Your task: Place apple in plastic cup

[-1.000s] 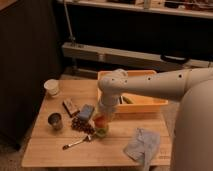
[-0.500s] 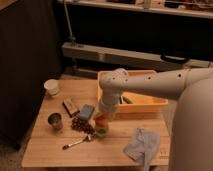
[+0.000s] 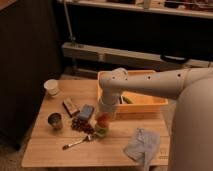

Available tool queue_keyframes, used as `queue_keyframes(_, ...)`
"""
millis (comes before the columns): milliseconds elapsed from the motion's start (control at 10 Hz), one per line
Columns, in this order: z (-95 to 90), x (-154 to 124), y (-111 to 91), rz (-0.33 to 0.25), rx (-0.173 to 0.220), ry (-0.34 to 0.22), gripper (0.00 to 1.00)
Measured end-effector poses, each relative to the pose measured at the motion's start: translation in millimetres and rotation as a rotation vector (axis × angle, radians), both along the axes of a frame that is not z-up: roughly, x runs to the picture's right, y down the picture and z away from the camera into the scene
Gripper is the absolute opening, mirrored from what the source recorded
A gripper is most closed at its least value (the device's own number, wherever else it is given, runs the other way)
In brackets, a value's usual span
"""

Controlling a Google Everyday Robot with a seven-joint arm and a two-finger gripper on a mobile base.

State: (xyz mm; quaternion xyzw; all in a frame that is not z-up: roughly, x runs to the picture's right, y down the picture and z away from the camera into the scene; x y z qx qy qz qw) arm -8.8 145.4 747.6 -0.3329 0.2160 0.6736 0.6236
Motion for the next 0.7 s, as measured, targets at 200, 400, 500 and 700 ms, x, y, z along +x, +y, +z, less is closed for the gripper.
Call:
queue_keyframes(200, 0.1, -3.6, 0.5, -0.003, -0.008, -0.017, 0.8)
queue_keyframes(400, 0.5, -7.5, 2.0, -0.011, -0.018, -0.032, 0.8)
queue_keyframes(500, 1.4, -9.8, 3.0, -0.015, -0.024, -0.037, 0.8)
queue_keyframes(700, 1.2, -12.8, 3.3, -0.023, -0.023, -0.038, 0.8)
